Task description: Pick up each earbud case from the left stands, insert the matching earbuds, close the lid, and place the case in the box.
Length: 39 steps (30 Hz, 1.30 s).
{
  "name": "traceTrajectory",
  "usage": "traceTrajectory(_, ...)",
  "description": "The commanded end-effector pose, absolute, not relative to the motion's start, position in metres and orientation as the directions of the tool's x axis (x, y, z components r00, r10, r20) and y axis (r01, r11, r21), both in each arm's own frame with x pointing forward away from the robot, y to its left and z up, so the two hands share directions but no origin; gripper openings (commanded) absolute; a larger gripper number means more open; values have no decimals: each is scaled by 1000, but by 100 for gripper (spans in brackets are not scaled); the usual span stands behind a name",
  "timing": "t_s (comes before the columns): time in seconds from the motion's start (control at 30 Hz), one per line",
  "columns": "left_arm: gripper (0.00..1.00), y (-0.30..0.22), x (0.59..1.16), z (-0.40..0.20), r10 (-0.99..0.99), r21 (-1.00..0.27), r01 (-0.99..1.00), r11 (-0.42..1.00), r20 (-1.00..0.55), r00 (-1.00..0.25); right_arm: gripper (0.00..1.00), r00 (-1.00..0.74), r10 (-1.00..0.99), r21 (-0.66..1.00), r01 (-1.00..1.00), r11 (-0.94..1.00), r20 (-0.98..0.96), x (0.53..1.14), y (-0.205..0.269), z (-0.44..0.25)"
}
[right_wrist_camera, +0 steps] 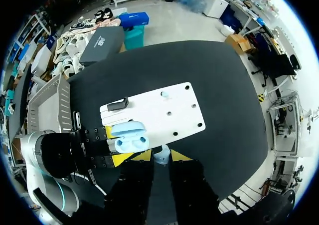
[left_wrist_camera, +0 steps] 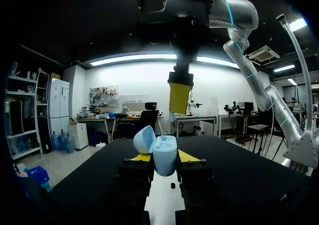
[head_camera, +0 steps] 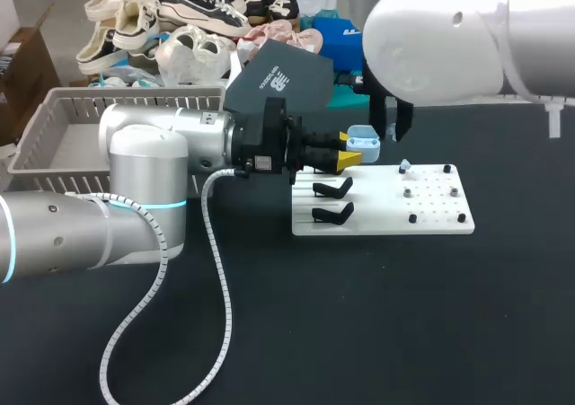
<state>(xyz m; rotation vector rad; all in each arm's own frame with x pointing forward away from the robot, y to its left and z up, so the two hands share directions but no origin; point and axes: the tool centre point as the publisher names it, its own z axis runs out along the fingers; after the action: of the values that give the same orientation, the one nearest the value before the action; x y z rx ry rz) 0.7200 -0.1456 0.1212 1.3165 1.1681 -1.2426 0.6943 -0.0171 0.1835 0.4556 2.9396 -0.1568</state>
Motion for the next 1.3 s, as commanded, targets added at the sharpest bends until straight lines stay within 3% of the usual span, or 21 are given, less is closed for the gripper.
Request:
traceTrajectory(0.03, 0, -146, 721, 121, 33, 25, 995, -97, -999, 28, 0, -931, 307, -93, 329, 940, -196, 694, -13, 184)
traceTrajectory(0.67, 0, -146, 721, 121, 33, 25, 995, -97, -999, 28, 0, -909, 359, -87, 383, 919, -214, 695, -6, 186)
traceTrajectory(0.8, 0, -146, 721, 121, 33, 25, 995, -97, -999, 28, 0, -867, 451, -49, 470, 881, -210, 696, 0, 190)
traceTrajectory(1.3, 0, -146, 721, 121, 33, 25, 995, -97, -999, 28, 0, -838, 493, 64, 493, 868, -233, 699, 8, 176)
